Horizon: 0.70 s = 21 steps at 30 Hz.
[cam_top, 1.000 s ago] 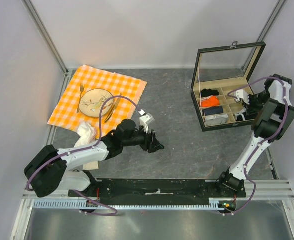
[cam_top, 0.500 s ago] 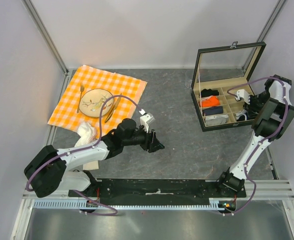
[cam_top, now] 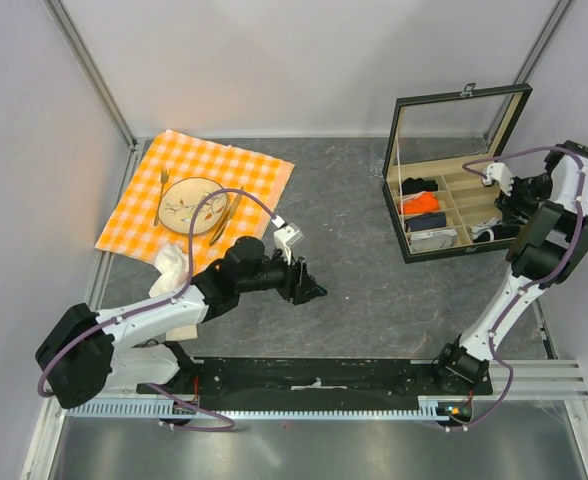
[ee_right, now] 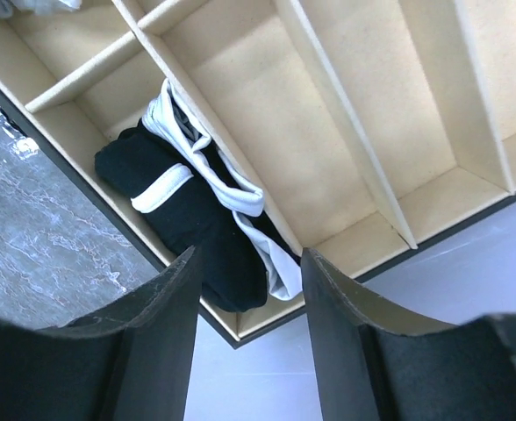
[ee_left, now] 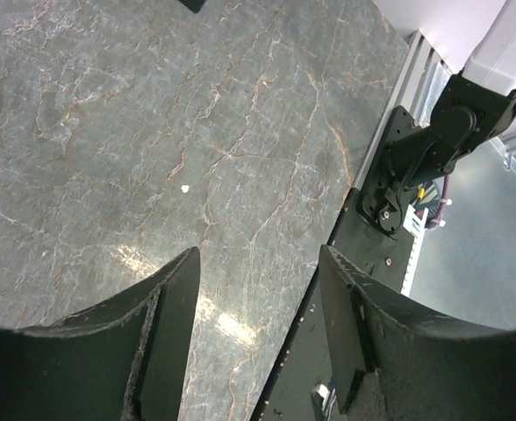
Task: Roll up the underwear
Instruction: Place the underwear in the storage box.
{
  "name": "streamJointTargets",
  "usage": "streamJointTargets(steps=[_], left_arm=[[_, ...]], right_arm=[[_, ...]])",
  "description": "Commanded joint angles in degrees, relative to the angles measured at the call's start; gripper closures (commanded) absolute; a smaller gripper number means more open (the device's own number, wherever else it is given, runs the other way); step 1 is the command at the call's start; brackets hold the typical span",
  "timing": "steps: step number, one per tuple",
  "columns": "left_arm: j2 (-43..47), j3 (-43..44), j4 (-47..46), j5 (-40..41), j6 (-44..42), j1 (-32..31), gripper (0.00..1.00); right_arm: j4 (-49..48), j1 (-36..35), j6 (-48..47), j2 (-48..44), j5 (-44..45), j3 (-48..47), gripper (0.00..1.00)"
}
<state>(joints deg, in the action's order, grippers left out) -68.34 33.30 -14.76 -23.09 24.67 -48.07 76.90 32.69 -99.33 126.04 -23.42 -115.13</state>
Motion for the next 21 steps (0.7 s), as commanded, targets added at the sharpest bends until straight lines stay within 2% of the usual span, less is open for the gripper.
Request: streamJointTargets(steps=[1,3,4,7,10,17,21], left_arm=[[3.03,2.21,1.84,-0.73,1.09,0.17,0.38],[3.82,2.21,2.63,-0.2,0.65,0.17,0.38],[3.91,2.21,2.81,-0.11,0.65,0.17,0.38],[4.26,2.03,3.07,-0.11,0.47,0.26,0.38],[4.7,1.95,3.42,-0.03,0.47,0.26,0.38],[7.68,3.61,8.42,3.31,-1.46,0.17,0.37],[11.99,7.12,16.67,8.49,-4.01,0.44,0.36]], right_arm=[[3.25,-0.08,0.98,-3.78,-3.39,-0.8,0.48],[3.17,-0.08,1.94,-2.65,-2.69,-0.45,0.56],[3.25,-0.08,2.29,-1.94,-2.16,-0.53,0.65],[2.99,-0.08,4.23,1.21,0.38,-0.44,0.82],[0.97,0.27,6.77,3.95,2.76,0.17,0.88],[-1.14,1.41,9.5,3.26,2.68,0.61,0.89],[0.26,1.24,10.91,-3.67,-1.44,-0.18,0.8]])
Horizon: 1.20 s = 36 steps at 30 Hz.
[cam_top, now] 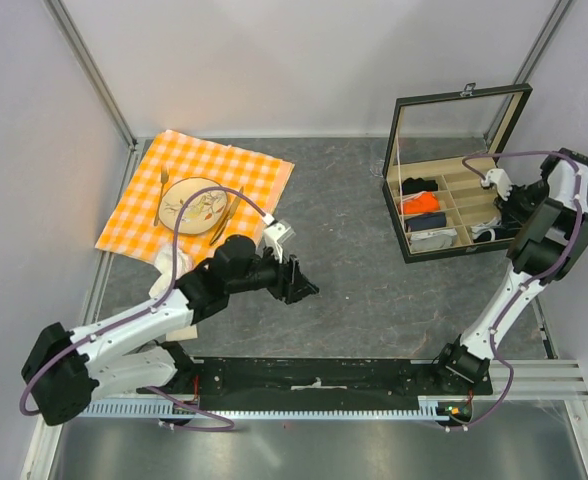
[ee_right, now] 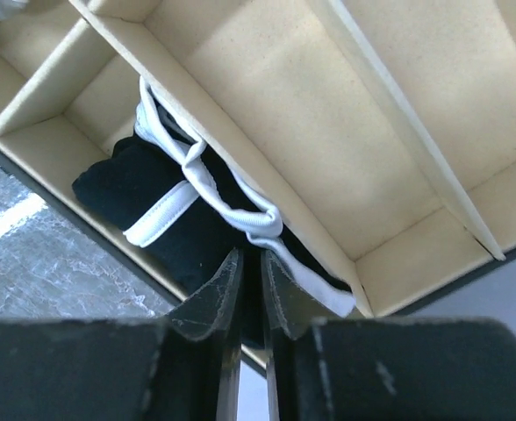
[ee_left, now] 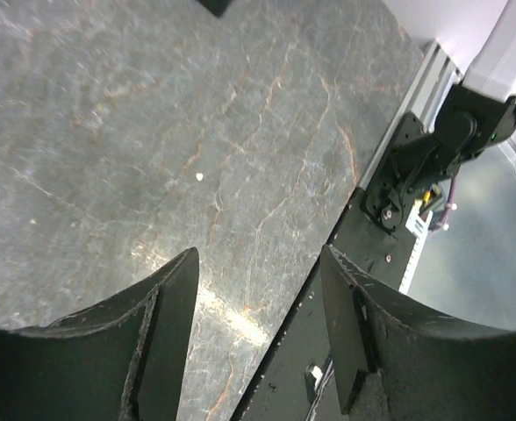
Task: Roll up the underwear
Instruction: Place the underwear in the storage box, then reset both arms
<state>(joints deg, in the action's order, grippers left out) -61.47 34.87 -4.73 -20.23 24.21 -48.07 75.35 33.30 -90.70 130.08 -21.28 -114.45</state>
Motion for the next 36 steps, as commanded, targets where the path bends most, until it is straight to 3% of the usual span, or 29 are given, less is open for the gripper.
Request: streamJointTargets(steps=[1,6,8,9,11,12,14,15,17,18,19,22,26,36], left_arm=[[6.09,7.47,10.58,7.64,-4.25,0.52,0.35],[14.78,14.86,23.69,15.47,-3.73,0.96,0.23],[17.08,19.08,30.26,18.72,-3.03,1.05,0.16],[18.39,20.31,32.22,19.43,-2.85,1.05,0.14],[21.82,24.09,36.44,22.14,-2.85,0.96,0.12],[22.88,26.54,40.55,22.86,-2.94,1.05,0.12],[26.22,28.66,44.0,25.93,-3.72,1.05,0.11],[27.27,30.41,47.33,26.9,-3.9,1.05,0.1],[30.61,31.74,49.46,30.33,-4.34,1.05,0.07],[31.67,32.71,50.77,30.77,-4.52,0.97,0.07],[32.55,32.98,51.4,31.47,-4.78,0.96,0.06],[34.4,33.77,53.06,31.74,-5.13,1.05,0.06],[35.72,32.81,53.6,31.57,-5.05,1.05,0.06],[37.04,30.87,54.3,31.3,-4.87,0.97,0.06]], right_arm=[[2.6,0.54,2.36,-9.04,-5.51,-1.29,0.77],[6.56,-1.13,7.54,-20.44,-10.35,-0.43,0.65],[8.14,-1.13,9.82,-24.77,-16.82,3.51,0.56],[8.14,-1.13,10.88,-29.92,-19.74,5.54,0.45],[7.8,-0.96,12.9,-35.31,-24.66,11.76,0.35],[7.44,-0.96,17.0,-40.38,-30.43,13.62,0.25],[4.91,-0.87,23.51,-44.81,-36.17,17.67,0.15],[3.59,-0.87,30.51,-48.66,-41.34,18.9,0.02],[-5.76,-0.87,42.91,-53.93,-45.68,22.68,0.02],[-10.7,-0.87,58.81,-55.71,-47.43,23.91,0.02],[-23.19,-0.87,67.41,-57.47,-47.02,27.23,0.02],[-39.27,-0.87,86.43,-64.94,-40.45,31.91,0.02],[-45.9,-0.87,93.94,-73.28,-32.09,34.73,0.02],[-43.1,-0.87,98.08,-78.23,-23.55,37.37,0.02]])
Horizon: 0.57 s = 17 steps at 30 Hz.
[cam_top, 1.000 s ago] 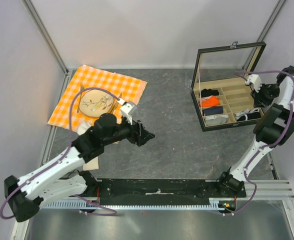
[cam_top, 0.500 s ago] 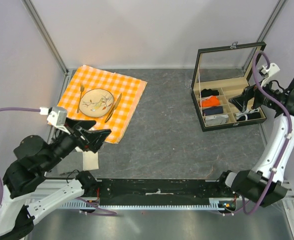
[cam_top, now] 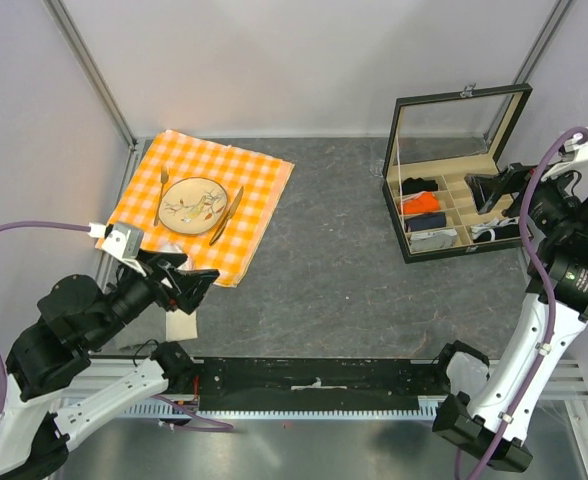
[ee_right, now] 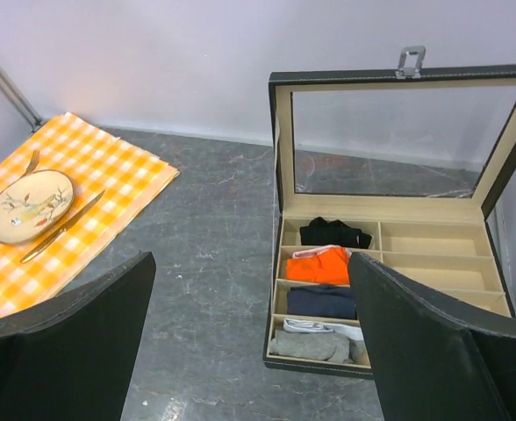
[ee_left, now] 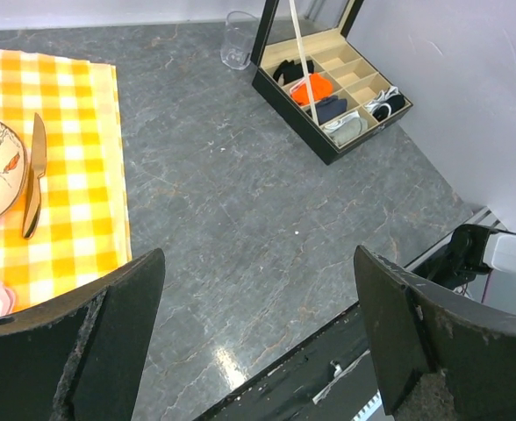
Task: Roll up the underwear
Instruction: Reset both arms
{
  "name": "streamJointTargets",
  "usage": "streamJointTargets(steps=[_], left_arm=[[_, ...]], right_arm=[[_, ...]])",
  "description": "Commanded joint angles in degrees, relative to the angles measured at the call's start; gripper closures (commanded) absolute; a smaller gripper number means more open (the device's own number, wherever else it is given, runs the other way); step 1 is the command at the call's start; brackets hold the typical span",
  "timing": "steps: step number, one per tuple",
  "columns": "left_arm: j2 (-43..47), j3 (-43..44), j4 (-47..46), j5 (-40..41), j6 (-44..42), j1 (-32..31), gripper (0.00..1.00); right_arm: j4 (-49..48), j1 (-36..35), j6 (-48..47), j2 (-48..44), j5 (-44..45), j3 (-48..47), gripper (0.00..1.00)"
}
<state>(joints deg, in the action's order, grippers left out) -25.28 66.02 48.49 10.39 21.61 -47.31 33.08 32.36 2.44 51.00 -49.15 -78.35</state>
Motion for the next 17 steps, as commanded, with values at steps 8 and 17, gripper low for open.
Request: streamJointTargets(steps=[8,17], left_arm=[[1.55,-1.07,1.26,1.65,-2.01,0.2,0.06],[0.93,-1.24,1.08,2.88,-2.01,0.2,0.06]], right_arm=[[0.67,0.07,2.75,3.57,6.17,1.79,0.02],[-0.47,0.07,1.25,4.72,6.42,1.27,0.02]])
